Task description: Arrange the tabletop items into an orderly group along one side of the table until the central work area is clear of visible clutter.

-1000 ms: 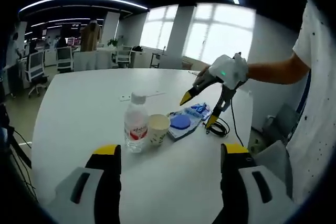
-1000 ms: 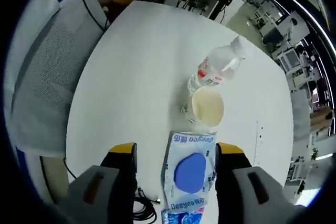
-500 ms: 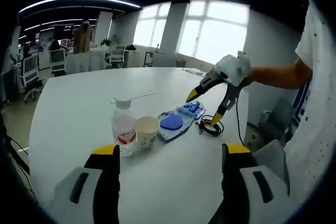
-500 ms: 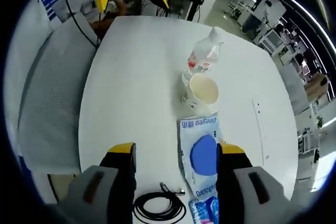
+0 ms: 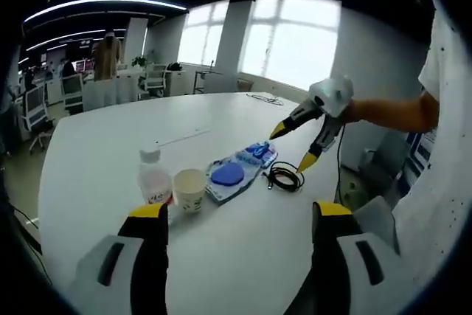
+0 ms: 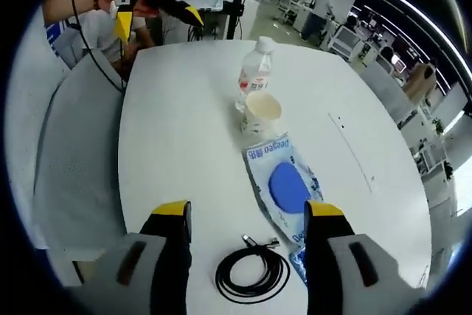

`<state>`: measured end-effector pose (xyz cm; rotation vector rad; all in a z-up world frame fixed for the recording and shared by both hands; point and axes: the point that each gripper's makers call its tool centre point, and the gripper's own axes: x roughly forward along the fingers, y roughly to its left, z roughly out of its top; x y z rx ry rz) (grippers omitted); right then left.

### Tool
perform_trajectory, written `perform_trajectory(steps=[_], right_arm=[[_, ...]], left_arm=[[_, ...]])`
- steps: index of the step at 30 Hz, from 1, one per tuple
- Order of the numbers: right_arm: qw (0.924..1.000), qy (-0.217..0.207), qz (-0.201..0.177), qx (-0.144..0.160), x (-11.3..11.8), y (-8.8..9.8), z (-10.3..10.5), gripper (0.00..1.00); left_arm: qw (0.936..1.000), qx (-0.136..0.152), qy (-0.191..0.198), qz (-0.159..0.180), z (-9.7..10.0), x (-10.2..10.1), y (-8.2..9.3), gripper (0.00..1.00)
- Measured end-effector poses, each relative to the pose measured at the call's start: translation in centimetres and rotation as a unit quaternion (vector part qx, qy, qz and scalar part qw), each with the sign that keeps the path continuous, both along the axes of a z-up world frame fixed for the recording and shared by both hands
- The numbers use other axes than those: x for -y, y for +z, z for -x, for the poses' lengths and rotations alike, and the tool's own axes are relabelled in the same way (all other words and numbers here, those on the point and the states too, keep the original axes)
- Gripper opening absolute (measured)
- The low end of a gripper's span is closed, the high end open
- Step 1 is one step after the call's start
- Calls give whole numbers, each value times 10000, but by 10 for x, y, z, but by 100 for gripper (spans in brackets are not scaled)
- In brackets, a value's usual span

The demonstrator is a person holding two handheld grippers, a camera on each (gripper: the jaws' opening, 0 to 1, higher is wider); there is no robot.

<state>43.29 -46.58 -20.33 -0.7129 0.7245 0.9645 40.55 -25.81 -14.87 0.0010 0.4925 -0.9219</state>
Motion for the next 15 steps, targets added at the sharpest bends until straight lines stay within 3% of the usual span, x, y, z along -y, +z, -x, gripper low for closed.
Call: perform_trajectory(steps=[15], right_arm=[[9926, -1091, -521, 102, 66, 7, 37, 61]], left_arm=[[9995, 96, -250, -183, 14, 32, 12, 82]])
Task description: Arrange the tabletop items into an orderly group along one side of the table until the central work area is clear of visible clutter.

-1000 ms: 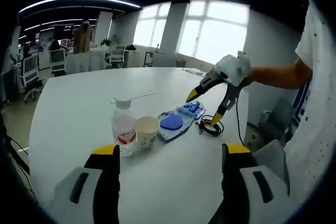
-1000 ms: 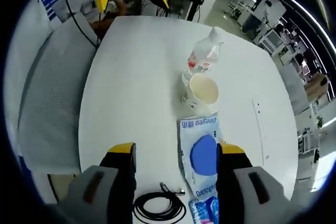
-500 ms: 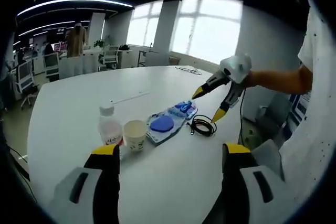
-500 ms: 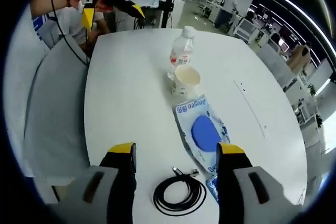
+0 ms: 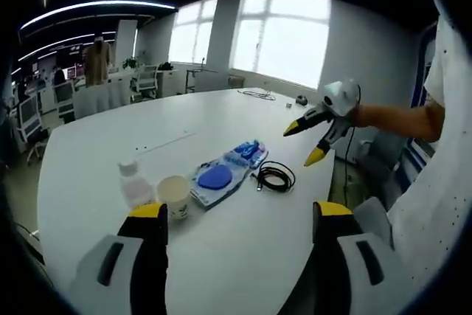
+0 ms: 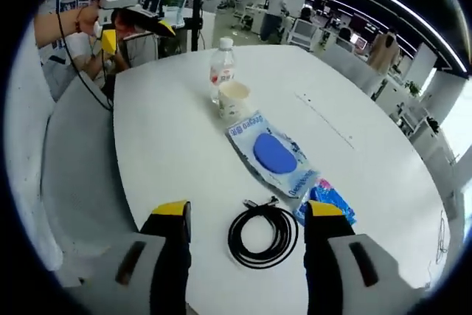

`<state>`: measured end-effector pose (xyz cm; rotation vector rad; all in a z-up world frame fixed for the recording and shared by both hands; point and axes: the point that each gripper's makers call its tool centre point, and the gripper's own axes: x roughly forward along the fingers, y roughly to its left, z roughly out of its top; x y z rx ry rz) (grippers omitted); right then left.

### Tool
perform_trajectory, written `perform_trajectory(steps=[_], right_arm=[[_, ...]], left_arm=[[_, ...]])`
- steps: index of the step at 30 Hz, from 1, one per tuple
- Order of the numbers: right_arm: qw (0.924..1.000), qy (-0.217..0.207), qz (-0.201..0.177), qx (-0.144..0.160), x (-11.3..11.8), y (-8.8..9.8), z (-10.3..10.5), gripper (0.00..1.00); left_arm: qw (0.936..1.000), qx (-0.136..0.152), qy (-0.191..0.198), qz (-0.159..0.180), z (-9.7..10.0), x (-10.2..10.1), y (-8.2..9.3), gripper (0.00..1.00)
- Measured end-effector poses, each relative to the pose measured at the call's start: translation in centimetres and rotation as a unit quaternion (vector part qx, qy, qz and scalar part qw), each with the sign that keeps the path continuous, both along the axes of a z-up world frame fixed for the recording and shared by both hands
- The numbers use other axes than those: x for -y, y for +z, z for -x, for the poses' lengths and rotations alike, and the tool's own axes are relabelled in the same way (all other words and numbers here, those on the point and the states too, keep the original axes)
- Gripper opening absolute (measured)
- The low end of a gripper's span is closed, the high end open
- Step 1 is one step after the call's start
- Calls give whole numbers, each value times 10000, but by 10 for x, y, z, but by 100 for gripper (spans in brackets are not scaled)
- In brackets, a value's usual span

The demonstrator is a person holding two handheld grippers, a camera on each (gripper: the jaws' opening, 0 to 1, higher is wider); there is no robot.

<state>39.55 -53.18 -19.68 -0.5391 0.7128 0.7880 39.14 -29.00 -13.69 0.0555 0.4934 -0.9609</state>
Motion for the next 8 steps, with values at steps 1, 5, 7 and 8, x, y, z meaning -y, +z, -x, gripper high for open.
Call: perform_trajectory(steps=[1, 5, 7, 8], right_arm=[[10000, -87, -43, 15, 5, 1, 3, 62], [9993, -335, -171, 51, 19, 4, 10, 62], [9987, -456, -220, 51, 30, 4, 14, 63], [9984, -498, -245, 59, 35, 4, 17, 63]], left_arm=[[10000, 9, -3, -3, 1, 2, 1, 83], [10000, 46, -5, -35, 3, 9, 3, 84], [10000, 61, 3, -52, 5, 12, 3, 84], [10000, 72, 20, -49, 6, 14, 3, 85]])
